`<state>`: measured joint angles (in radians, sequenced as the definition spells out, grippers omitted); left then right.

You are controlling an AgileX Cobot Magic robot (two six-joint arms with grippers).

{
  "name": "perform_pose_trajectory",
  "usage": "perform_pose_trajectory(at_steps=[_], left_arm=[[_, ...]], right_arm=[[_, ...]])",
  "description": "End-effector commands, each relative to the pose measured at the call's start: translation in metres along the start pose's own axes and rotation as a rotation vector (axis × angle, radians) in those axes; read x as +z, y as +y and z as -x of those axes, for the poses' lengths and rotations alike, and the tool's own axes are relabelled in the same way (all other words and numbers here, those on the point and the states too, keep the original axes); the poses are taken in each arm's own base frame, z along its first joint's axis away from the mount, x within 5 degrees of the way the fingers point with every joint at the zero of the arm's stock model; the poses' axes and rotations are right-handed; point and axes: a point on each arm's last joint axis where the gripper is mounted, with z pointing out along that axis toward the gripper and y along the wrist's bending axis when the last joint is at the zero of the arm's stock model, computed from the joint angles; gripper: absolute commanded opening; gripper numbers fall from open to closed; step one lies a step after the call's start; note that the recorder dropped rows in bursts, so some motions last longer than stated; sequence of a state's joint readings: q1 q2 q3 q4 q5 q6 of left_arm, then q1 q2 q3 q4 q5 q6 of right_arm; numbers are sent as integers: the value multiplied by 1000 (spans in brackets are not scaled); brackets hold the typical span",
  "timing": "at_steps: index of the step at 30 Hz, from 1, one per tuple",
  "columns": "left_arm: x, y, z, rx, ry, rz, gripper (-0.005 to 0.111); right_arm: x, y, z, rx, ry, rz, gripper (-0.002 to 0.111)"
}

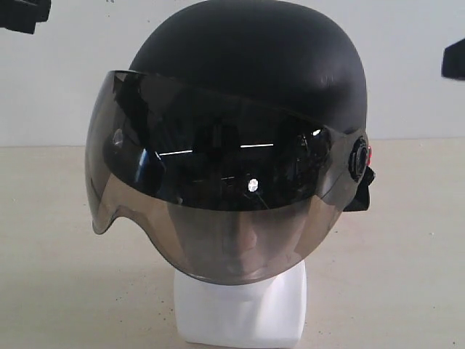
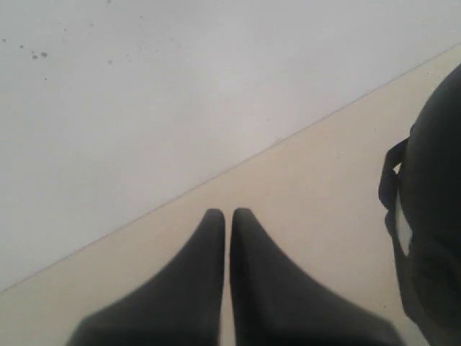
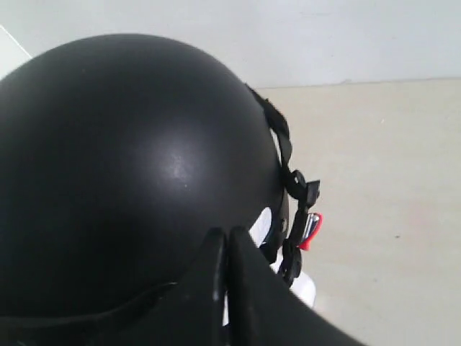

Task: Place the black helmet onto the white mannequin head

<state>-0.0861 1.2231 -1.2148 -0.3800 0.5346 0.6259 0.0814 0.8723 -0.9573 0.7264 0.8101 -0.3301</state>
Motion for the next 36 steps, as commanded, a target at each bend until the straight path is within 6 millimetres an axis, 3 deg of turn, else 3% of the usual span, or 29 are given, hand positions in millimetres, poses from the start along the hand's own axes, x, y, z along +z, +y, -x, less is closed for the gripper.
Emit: perform_pose_trajectory(at_steps=[1, 5, 14, 22, 36], left_arm=[[25, -3, -11, -17, 35, -133, 4], [36, -8, -16, -27, 48, -215, 4], [35, -11, -11, -10, -16, -293, 4], [49, -12, -23, -63, 33, -405, 4], [43, -24, -25, -82, 67, -551, 4]], right_arm=[[10, -8, -6, 27, -67, 13, 0], [15, -12, -8, 39, -58, 4, 0], [39, -19, -9, 75, 16, 52, 0], [39, -18, -9, 73, 22, 64, 0], [52, -19, -6, 90, 86, 110, 0]])
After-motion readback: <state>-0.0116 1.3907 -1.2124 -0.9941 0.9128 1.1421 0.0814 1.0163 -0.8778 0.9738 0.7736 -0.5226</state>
